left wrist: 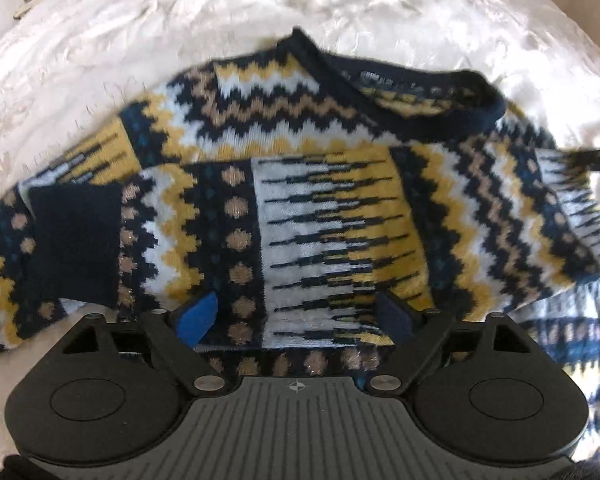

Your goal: Fold small clothes

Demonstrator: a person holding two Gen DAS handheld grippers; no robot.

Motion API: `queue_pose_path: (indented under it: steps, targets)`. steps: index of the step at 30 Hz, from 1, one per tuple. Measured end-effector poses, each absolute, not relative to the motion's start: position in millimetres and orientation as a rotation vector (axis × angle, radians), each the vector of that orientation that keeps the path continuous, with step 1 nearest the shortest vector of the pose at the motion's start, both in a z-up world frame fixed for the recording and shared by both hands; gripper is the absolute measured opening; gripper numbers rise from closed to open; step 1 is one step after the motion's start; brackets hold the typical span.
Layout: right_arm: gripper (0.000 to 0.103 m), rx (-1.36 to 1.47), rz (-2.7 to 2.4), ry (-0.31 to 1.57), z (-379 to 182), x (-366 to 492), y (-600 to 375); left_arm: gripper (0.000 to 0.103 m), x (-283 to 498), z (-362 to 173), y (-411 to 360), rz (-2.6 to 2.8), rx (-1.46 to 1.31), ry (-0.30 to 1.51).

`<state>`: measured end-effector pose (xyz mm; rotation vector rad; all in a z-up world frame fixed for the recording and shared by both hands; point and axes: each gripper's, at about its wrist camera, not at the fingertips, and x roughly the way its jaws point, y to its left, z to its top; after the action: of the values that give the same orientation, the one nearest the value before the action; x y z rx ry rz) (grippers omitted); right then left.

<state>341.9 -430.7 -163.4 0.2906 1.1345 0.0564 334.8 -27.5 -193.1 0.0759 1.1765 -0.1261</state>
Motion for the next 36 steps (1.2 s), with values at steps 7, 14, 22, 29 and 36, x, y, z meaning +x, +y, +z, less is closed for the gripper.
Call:
queue_pose_path:
  steps: [7, 14, 22, 29, 36]
  targets:
    - [0.059, 0.207, 0.165, 1.099, -138.7, 302.2, -403.4, 0.092, 336.9, -197.2, -29.4, -0.119, 0.082, 1.178]
    - [0.061, 0.207, 0.040, 1.224, -180.5, 269.5, -409.1, 0.092, 330.8, -188.0, -25.4, -0.133, 0.069, 1.180]
    - [0.083, 0.221, 0.035, 1.144, -146.7, 247.4, -401.7, 0.092, 300.2, -166.9, -15.2, -0.147, 0.021, 1.213]
    - [0.084, 0.289, 0.123, 1.055, -123.8, 226.7, -389.4, 0.092, 269.6, -145.8, -9.4, -0.125, 0.038, 1.182]
    - [0.085, 0.416, 0.176, 1.042, -127.3, 276.4, -432.9, 0.092, 274.9, -129.7, -24.5, -0.139, 0.005, 1.118]
